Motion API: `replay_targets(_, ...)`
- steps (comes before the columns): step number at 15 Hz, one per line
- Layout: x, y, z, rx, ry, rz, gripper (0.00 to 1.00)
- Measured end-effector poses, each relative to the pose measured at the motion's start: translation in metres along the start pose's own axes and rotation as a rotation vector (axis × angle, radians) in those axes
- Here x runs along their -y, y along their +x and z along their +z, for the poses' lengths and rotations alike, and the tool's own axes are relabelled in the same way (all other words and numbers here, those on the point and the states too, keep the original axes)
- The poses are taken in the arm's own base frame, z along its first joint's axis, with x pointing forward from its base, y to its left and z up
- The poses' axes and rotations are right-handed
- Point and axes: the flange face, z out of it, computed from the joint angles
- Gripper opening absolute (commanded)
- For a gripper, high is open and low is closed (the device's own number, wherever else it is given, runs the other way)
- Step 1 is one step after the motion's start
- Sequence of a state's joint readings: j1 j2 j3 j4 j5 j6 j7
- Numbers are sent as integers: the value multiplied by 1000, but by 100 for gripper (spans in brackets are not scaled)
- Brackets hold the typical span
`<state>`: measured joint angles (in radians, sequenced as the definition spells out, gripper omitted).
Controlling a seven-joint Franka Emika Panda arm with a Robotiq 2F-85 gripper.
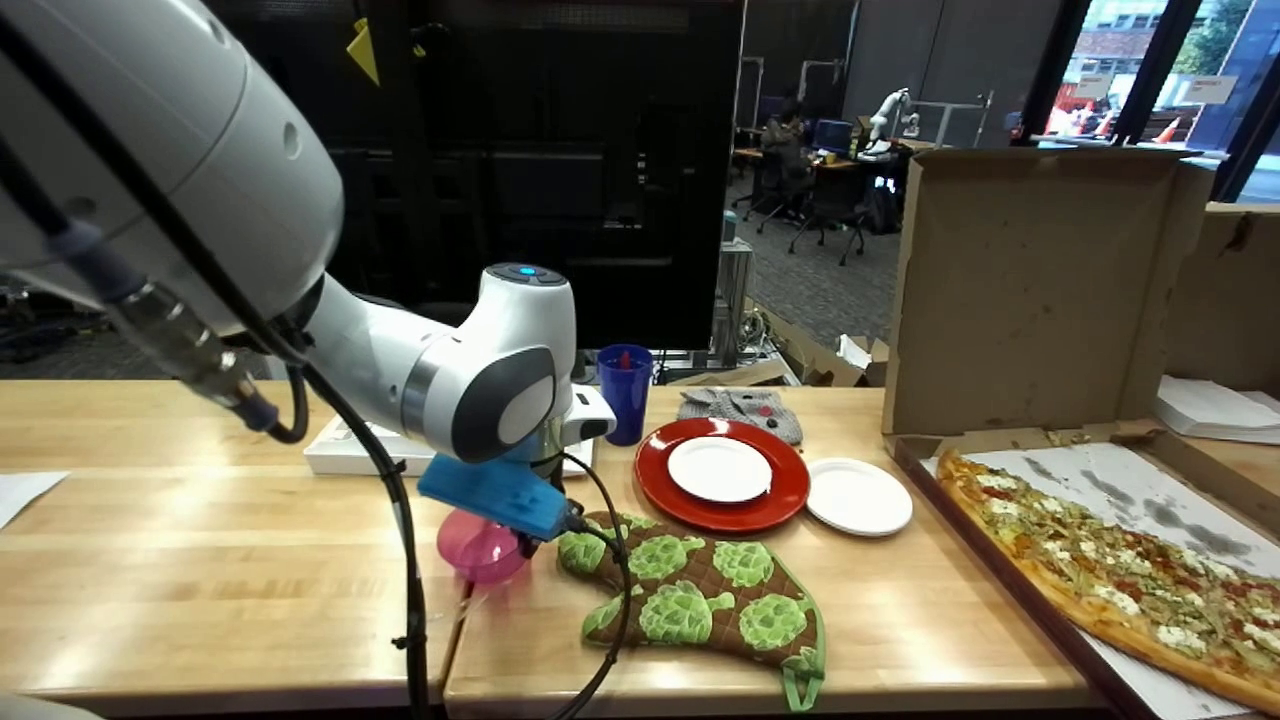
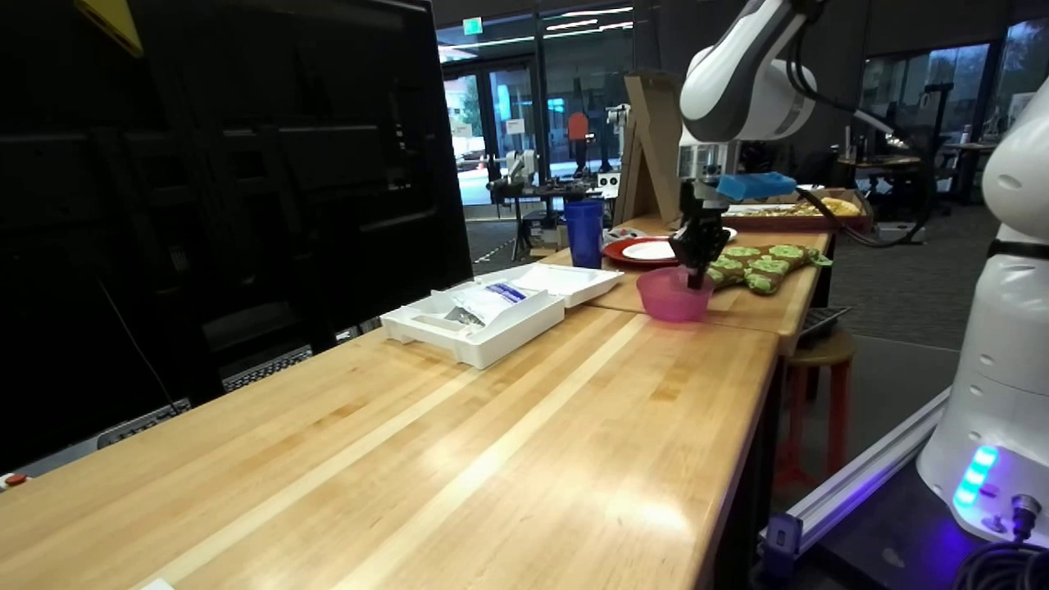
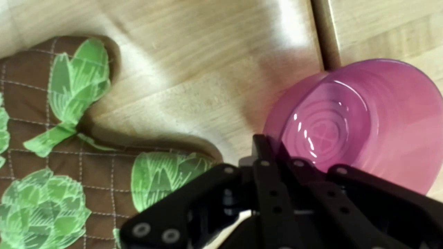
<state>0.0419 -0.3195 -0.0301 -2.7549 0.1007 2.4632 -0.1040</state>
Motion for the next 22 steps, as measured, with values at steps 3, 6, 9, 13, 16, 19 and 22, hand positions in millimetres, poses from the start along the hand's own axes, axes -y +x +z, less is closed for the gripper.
replay_targets(3,4,2,4,11,-2,-27,29)
replay_targets(6,4,2,6,17,-12,-50,45)
replay_targets(9,2,1,12,36,-33,-72,66)
replay_targets(13,-3,1,13,41,-53,-82,92)
replay_targets(16,-12,4,7,30,-55,-60,100)
replay_targets(19,-23,4,-5,25,-51,-33,100)
replay_targets(22,-33,-1,-28,2,-23,-11,100)
